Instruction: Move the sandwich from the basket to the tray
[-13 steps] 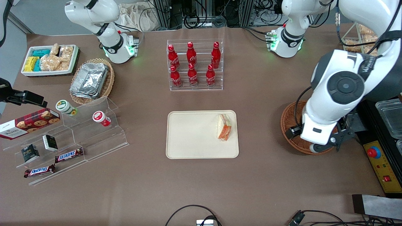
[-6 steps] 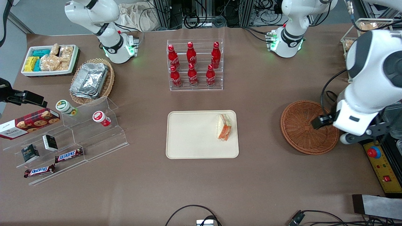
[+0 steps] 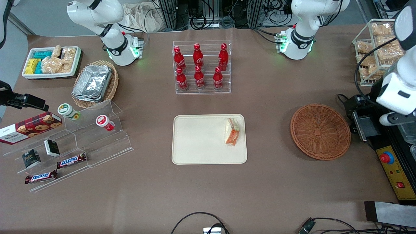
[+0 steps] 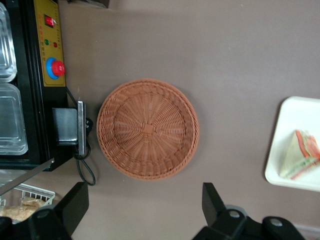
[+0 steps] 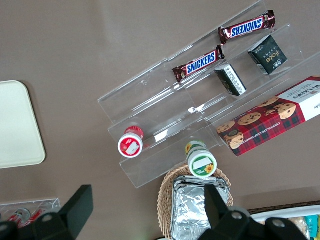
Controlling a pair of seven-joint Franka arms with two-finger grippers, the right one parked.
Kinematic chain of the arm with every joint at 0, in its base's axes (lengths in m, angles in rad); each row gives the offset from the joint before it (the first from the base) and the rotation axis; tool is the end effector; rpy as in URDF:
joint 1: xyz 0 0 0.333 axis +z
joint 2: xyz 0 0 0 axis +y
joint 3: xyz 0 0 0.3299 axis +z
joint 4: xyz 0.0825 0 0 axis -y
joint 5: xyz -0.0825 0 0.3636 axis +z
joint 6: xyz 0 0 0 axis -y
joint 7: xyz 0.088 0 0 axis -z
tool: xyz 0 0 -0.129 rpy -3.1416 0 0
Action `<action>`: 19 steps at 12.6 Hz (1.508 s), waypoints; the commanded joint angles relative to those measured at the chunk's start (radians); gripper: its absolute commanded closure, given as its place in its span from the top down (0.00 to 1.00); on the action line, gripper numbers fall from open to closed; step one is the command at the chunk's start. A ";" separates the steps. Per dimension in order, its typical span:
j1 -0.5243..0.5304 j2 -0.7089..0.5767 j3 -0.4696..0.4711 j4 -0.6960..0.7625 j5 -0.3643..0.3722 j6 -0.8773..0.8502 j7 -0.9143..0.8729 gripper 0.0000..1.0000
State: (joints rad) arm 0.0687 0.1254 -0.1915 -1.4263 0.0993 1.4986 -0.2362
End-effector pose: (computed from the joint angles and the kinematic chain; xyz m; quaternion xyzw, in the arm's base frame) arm 0.5637 -0.0487 0.6075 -0.9972 -0.0594 0.0183 0.0416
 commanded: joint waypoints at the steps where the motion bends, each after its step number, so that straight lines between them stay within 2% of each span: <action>1: -0.003 -0.078 0.027 -0.071 -0.084 -0.035 0.044 1.00; 3: -0.003 -0.099 0.037 -0.078 -0.115 -0.081 0.051 1.00; 6: -0.003 -0.145 0.066 -0.155 -0.150 -0.061 0.080 1.00; 10: -0.007 -0.185 0.072 -0.247 -0.147 0.021 0.078 1.00; 18: -0.026 -0.171 0.075 -0.230 -0.147 0.014 0.066 1.00; 19: -0.046 -0.171 0.099 -0.230 -0.145 0.014 0.067 1.00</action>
State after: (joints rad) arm 0.0562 -0.0204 -0.1249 -1.6418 -0.0369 1.5049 -0.1660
